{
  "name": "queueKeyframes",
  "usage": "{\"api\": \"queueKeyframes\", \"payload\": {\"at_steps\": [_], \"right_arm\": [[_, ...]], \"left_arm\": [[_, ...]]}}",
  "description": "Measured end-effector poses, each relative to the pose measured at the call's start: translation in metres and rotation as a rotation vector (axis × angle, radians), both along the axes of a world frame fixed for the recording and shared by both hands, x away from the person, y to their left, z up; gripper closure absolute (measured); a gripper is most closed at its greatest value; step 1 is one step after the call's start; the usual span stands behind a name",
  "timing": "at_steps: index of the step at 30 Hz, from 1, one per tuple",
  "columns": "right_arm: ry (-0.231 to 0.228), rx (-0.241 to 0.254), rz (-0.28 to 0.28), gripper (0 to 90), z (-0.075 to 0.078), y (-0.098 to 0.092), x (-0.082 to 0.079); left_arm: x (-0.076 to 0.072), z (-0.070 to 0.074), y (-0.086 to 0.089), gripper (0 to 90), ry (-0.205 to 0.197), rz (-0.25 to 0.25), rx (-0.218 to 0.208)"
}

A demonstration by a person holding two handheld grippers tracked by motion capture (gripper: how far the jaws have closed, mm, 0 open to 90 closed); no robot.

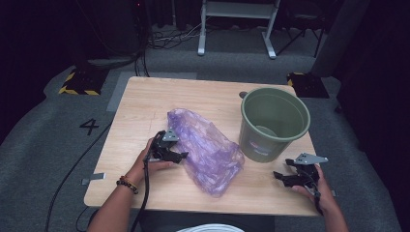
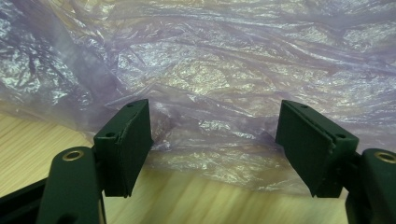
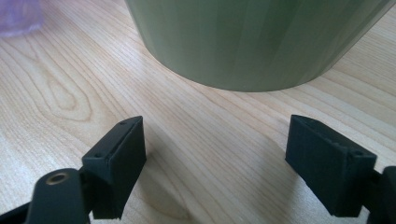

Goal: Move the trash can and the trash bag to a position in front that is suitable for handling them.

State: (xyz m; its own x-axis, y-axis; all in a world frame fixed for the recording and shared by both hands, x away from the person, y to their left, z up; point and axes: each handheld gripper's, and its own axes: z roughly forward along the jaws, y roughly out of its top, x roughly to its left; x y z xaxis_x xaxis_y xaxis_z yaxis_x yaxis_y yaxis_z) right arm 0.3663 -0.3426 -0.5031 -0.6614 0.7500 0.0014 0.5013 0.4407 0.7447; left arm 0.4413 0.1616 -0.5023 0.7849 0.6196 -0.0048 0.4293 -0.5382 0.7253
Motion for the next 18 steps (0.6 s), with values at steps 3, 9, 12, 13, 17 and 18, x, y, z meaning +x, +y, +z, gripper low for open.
{"api": "queueKeyframes", "payload": {"at_steps": [3, 9, 12, 13, 17, 18], "right_arm": [[0.0, 0.0, 0.0, 19.7, 0.0, 0.0, 0.0], [0.0, 0.0, 0.0, 19.7, 0.0, 0.0, 0.0], [0.0, 0.0, 0.0, 19.7, 0.0, 0.0, 0.0], [0.0, 0.0, 0.0, 19.7, 0.0, 0.0, 0.0], [0.0, 0.0, 0.0, 19.7, 0.0, 0.0, 0.0], [0.0, 0.0, 0.0, 19.7, 0.0, 0.0, 0.0]], "left_arm": [[0.003, 0.0, 0.007, 26.8, -0.001, 0.019, 0.001], [0.012, 0.0, 0.025, 26.8, -0.002, 0.078, 0.0], [0.017, 0.0, 0.034, 26.8, -0.002, 0.106, -0.003], [0.017, 0.0, 0.036, 26.8, 0.002, 0.117, -0.001], [0.022, 0.0, 0.039, 26.2, -0.003, 0.144, 0.005], [0.022, 0.0, 0.039, 26.0, 0.003, 0.149, -0.001]]}}
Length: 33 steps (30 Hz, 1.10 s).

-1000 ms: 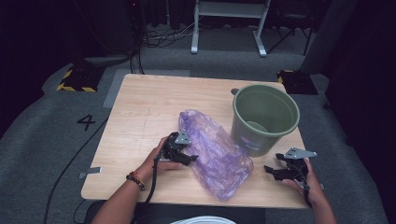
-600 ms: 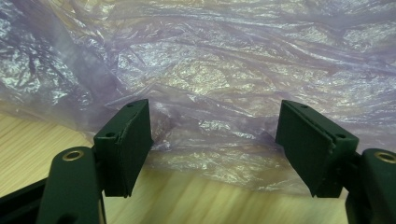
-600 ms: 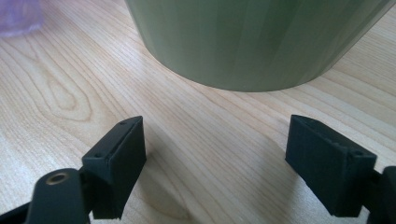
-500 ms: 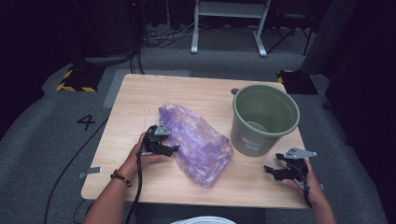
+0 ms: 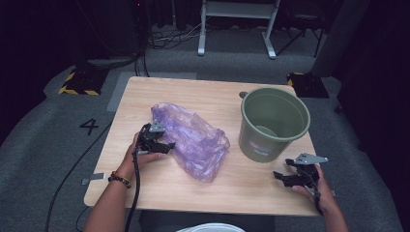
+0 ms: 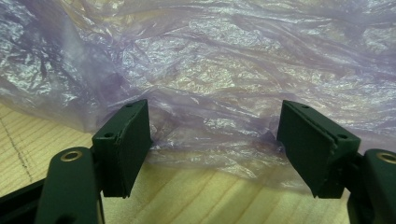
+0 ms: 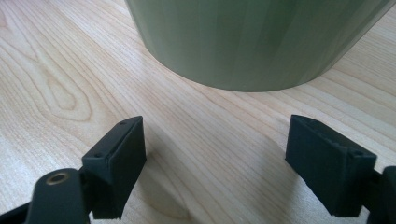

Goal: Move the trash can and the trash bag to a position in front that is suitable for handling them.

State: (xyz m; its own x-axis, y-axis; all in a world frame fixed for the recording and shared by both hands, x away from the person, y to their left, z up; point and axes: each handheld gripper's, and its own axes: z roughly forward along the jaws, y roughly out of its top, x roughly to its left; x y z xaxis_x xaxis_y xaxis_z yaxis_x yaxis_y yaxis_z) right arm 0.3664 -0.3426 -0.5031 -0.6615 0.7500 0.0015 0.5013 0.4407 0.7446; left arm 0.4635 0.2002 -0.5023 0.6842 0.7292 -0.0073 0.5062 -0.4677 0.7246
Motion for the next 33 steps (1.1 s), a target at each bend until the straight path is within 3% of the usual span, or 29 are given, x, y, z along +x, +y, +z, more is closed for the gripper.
{"api": "queueKeyframes", "payload": {"at_steps": [5, 8, 12, 16, 18, 21, 24, 26, 29, 33], "right_arm": [[0.0, 0.0, 0.0, 19.7, 0.0, 0.0, 0.0], [0.0, 0.0, 0.0, 19.7, 0.0, 0.0, 0.0], [0.0, 0.0, 0.0, 19.7, 0.0, 0.0, 0.0], [0.001, 0.002, 0.0, 19.7, 0.0, 0.0, 0.0], [0.001, 0.001, 0.001, 19.6, 0.0, 0.0, 0.0], [0.003, 0.0, 0.0, 20.4, 0.001, 0.0, 0.001], [0.007, 0.015, -0.008, 21.2, 0.002, -0.003, 0.003], [-0.003, 0.037, -0.02, 21.5, 0.006, -0.006, 0.004], [-0.026, 0.029, -0.034, 21.6, 0.014, -0.009, 0.007], [-0.05, 0.038, -0.02, 19.0, 0.023, -0.012, 0.016]], "left_arm": [[0.001, 0.0, 0.0, 23.5, 0.0, 0.007, 0.006], [-0.001, 0.0, -0.001, 17.1, 0.006, -0.001, 0.021], [-0.006, 0.007, -0.004, 16.1, -0.022, -0.014, 0.023], [-0.013, 0.019, -0.007, 16.4, -0.048, -0.038, -0.004], [-0.019, 0.024, -0.008, 16.4, -0.064, -0.046, 0.02], [-0.024, 0.028, -0.006, 16.3, -0.052, -0.059, 0.02], [-0.039, 0.031, 0.0, 18.2, -0.068, -0.087, 0.0], [-0.046, 0.029, 0.001, 18.4, -0.057, -0.097, 0.01], [-0.054, 0.024, 0.003, 18.8, -0.053, -0.107, 0.04], [-0.061, 0.018, 0.007, 18.8, -0.016, -0.116, 0.033]]}}
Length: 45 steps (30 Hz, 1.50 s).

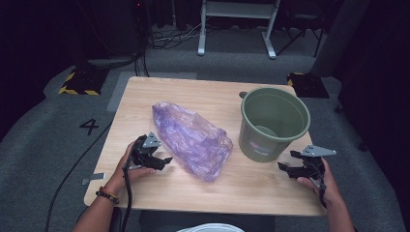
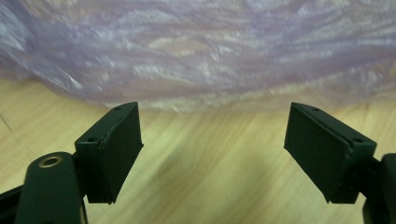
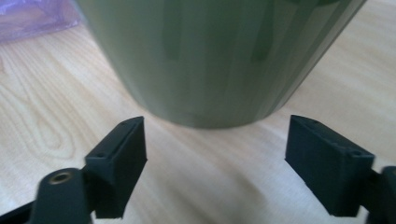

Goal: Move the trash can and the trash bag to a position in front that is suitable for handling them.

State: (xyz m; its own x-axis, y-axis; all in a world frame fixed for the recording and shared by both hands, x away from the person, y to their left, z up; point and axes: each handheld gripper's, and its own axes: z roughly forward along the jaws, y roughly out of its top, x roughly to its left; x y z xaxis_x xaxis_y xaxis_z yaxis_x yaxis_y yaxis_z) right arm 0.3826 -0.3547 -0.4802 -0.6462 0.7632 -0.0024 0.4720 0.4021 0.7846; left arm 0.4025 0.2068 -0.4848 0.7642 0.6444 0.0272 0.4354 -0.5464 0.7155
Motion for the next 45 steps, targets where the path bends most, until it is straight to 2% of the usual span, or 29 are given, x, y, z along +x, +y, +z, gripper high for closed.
{"api": "queueKeyframes", "payload": {"at_steps": [4, 5, 6, 8, 10, 13, 19, 23, 25, 34, 45], "right_arm": [[-0.019, -0.02, 0.05, 17.1, 0.009, 0.0, 0.011], [-0.022, -0.016, 0.061, 16.9, 0.01, 0.0, 0.013], [-0.023, -0.006, 0.076, 16.9, 0.011, 0.0, 0.016], [-0.024, -0.01, 0.103, 13.6, 0.013, 0.003, 0.022], [-0.032, -0.013, 0.098, 14.5, 0.014, 0.003, 0.026], [-0.024, 0.019, 0.108, 14.4, 0.014, 0.0, 0.032], [-0.045, 0.02, 0.134, 13.4, 0.013, 0.001, 0.041], [-0.062, 0.025, 0.141, 14.6, 0.012, 0.005, 0.042], [-0.068, 0.036, 0.164, 14.9, 0.013, 0.008, 0.04], [-0.098, 0.03, 0.209, 15.2, 0.013, 0.028, 0.034], [-0.115, 0.061, 0.184, 15.7, 0.007, 0.037, 0.032]], "left_arm": [[-0.005, -0.008, 0.004, 18.8, 0.03, -0.02, -0.015], [-0.007, -0.011, 0.004, 18.7, 0.037, -0.025, -0.011], [-0.007, -0.013, 0.003, 18.6, 0.047, -0.032, 0.016], [-0.008, -0.015, 0.004, 17.1, 0.046, -0.038, 0.011], [-0.007, -0.016, 0.005, 16.9, 0.049, -0.04, 0.003], [-0.007, -0.019, 0.007, 14.9, 0.033, -0.051, -0.02], [-0.006, -0.019, 0.006, 14.4, 0.033, -0.052, -0.02], [-0.006, -0.019, 0.006, 14.4, 0.031, -0.056, -0.018], [-0.005, -0.019, 0.006, 14.4, 0.032, -0.058, -0.017], [-0.006, -0.019, 0.006, 14.4, 0.032, -0.055, -0.016], [-0.005, -0.019, 0.006, 14.4, 0.033, -0.054, -0.018]]}}
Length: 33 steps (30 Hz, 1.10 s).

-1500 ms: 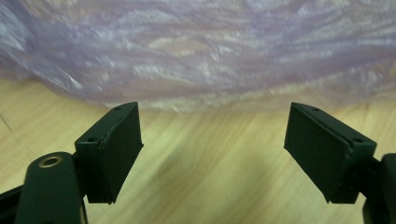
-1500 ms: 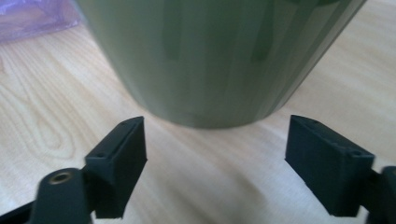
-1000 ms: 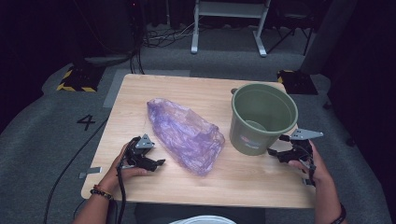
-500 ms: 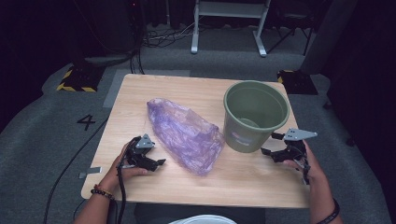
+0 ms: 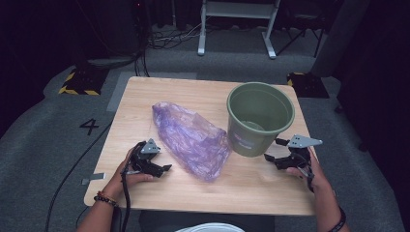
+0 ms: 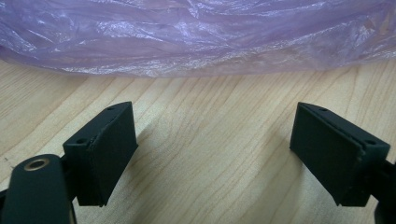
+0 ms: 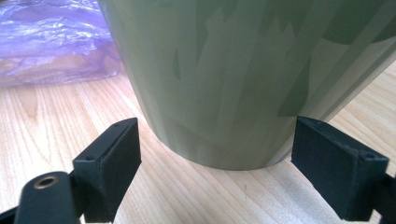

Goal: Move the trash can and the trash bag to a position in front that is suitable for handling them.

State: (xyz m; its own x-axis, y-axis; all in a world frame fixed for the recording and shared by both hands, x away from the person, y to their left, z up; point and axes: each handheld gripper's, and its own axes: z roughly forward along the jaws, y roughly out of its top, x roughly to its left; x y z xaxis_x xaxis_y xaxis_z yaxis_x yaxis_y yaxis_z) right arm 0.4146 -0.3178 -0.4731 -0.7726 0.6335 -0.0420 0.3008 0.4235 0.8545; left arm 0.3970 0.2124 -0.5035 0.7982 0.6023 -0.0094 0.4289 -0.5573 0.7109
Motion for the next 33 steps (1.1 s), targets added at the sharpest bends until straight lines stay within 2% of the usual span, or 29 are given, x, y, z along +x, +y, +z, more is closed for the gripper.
{"api": "queueKeyframes", "payload": {"at_steps": [4, 8, 11, 19, 23, 30, 33], "right_arm": [[-0.007, 0.013, -0.05, 16.3, 0.0, -0.002, 0.005], [-0.007, 0.022, -0.062, 15.2, 0.0, -0.001, 0.008], [-0.01, 0.011, -0.065, 15.1, 0.001, 0.002, 0.01], [-0.015, -0.005, -0.049, 15.2, 0.001, 0.01, 0.015], [-0.016, -0.031, -0.034, 15.2, 0.002, 0.017, 0.016], [-0.02, -0.02, -0.037, 15.3, 0.001, 0.02, 0.016], [-0.019, -0.018, -0.022, 15.3, 0.0, 0.026, 0.016]], "left_arm": [[0.0, 0.0, 0.0, 14.3, 0.0, -0.001, 0.001], [0.0, 0.0, 0.0, 14.4, 0.0, -0.001, 0.001], [0.0, 0.0, 0.0, 14.3, 0.0, 0.001, 0.001], [0.0, 0.0, 0.0, 14.3, 0.0, 0.002, 0.0], [0.0, 0.0, 0.0, 14.3, 0.0, 0.002, 0.0], [0.0, 0.0, 0.0, 14.4, 0.001, 0.003, -0.002], [0.0, 0.0, 0.0, 14.3, 0.001, 0.002, 0.0]]}}
